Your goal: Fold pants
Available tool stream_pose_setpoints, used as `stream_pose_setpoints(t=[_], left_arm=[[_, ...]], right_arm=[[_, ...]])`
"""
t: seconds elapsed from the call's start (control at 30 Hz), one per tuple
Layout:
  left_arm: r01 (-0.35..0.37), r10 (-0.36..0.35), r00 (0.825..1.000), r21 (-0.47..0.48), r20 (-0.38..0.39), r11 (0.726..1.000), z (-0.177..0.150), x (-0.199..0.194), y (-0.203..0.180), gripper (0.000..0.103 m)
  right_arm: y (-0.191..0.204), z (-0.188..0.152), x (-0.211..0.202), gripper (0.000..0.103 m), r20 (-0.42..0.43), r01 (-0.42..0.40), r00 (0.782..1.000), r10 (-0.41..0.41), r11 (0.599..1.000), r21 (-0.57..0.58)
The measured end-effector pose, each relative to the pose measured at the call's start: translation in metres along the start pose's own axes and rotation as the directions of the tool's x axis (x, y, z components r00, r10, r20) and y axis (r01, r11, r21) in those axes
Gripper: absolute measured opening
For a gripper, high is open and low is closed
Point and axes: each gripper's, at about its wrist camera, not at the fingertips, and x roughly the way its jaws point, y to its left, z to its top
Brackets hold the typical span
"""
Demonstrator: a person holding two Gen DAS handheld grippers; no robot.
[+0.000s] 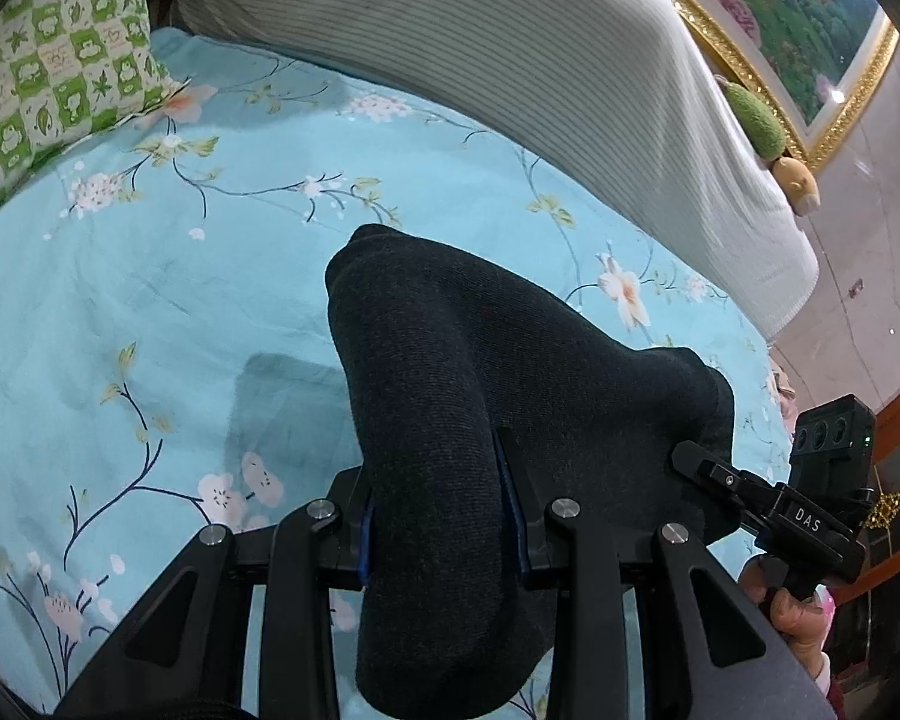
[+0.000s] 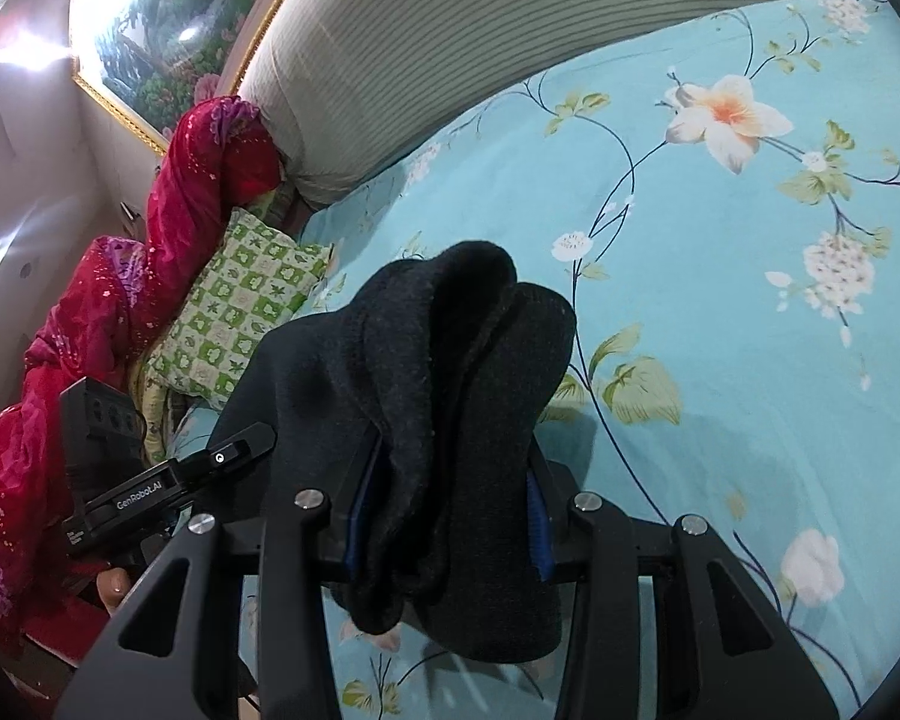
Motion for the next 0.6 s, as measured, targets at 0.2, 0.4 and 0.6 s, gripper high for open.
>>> stream_pose_setpoints(t=[0.2, 0.4, 0.6], left_arm=[[-0.014, 0.014, 1.000, -0.015, -0.023, 1.000, -0.003, 0.012, 0.009, 0.033], [-0.013, 0.012, 0.999, -0.024, -0.030, 1.000, -0.009, 0.019, 0.015, 0.033], [-0.015, 0.014, 0.999, -0.031, -0.038, 0.999, -0.013, 0.024, 0.019, 0.038]], right_arm=[[-0.008, -0.001, 0.016, 0.043, -0.037, 0.008, 0.999, -0.008, 1.000, 0.010], [-0.012, -0.004, 0.020, 0.043, -0.050, 0.021, 0.999, -0.021, 1.000, 0.003], [-0.016, -0.004, 0.022, 0.044, -0.055, 0.029, 0.998, -0.028, 1.000, 0.002]])
